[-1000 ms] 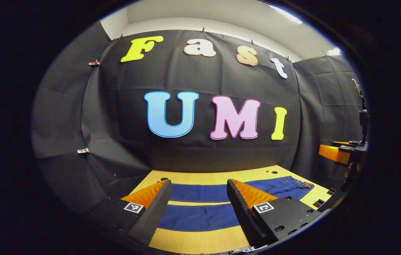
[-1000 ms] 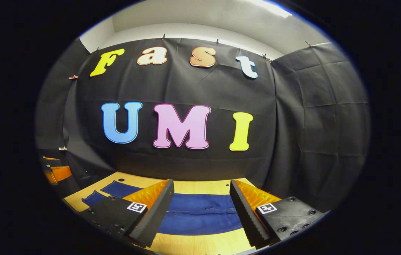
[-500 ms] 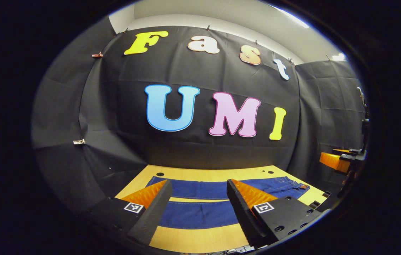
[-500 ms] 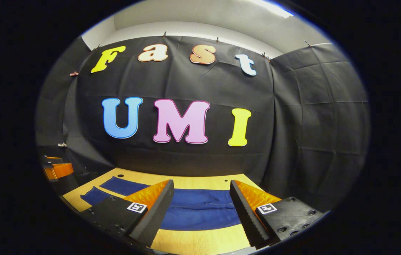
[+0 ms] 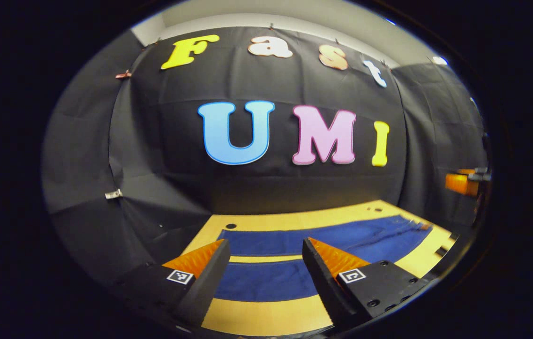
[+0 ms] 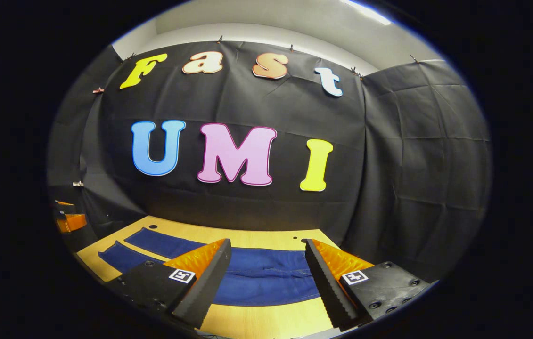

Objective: Grasp the waist and the cuffs of the jeans and fold them to make the two legs overlap; first hold the waist and fold one-third of the jeans toward the cuffs, then hold the cuffs and fold the remaining one-third in the same direction to finish folding.

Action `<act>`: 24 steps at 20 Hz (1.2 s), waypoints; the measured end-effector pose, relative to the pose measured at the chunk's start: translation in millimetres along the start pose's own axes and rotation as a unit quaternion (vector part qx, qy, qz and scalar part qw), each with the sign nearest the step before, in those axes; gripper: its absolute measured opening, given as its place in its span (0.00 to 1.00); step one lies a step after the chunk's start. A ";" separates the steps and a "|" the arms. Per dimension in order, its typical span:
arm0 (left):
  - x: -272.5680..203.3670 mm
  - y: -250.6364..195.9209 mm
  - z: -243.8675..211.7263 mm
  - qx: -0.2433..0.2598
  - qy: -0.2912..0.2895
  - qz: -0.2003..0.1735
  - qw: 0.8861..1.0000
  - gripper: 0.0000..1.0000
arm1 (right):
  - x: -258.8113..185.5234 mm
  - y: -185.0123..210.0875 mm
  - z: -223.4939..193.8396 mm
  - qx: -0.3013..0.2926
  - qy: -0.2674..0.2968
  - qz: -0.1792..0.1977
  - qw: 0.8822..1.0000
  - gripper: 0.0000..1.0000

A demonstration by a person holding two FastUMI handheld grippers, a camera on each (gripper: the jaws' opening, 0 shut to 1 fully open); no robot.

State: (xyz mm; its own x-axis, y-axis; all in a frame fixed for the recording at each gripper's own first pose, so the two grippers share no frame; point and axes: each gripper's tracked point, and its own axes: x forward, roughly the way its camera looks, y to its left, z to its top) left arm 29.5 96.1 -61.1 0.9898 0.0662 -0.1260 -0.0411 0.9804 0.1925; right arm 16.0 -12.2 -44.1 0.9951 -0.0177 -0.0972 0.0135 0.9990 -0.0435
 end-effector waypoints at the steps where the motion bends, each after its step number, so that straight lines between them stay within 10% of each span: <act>1: 8.3 15.3 -10.7 0.042 0.013 -0.002 0.999 0.98 | 6.0 -3.3 -0.2 -0.006 0.003 0.000 1.000 0.93; 5: 44.9 64.3 -84.5 0.225 0.106 -0.053 0.967 0.98 | 28.2 -22.8 -0.7 -0.042 0.007 -0.006 0.999 0.96; 12: 72.3 117.9 -241.4 0.474 0.294 -0.177 0.811 0.98 | 47.0 -55.7 -30.0 -0.068 0.057 -0.023 0.996 0.96; 19: 109.8 122.3 -268.7 0.537 0.319 -0.227 0.747 0.93 | 57.6 -101.3 -48.6 -0.080 0.087 -0.066 0.991 0.97; 24: 131.3 121.1 -272.3 0.509 0.347 -0.229 0.754 0.87 | 74.8 -135.4 -56.4 -0.112 0.092 -0.086 0.986 0.97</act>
State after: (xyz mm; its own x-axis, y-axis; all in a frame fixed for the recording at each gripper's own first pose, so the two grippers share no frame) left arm 117.3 274.0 -319.3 0.5445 0.1901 -0.8169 0.7589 0.3032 0.5763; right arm 83.1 -151.1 -101.6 0.9449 -0.2147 -0.2473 0.1386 0.9463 -0.2920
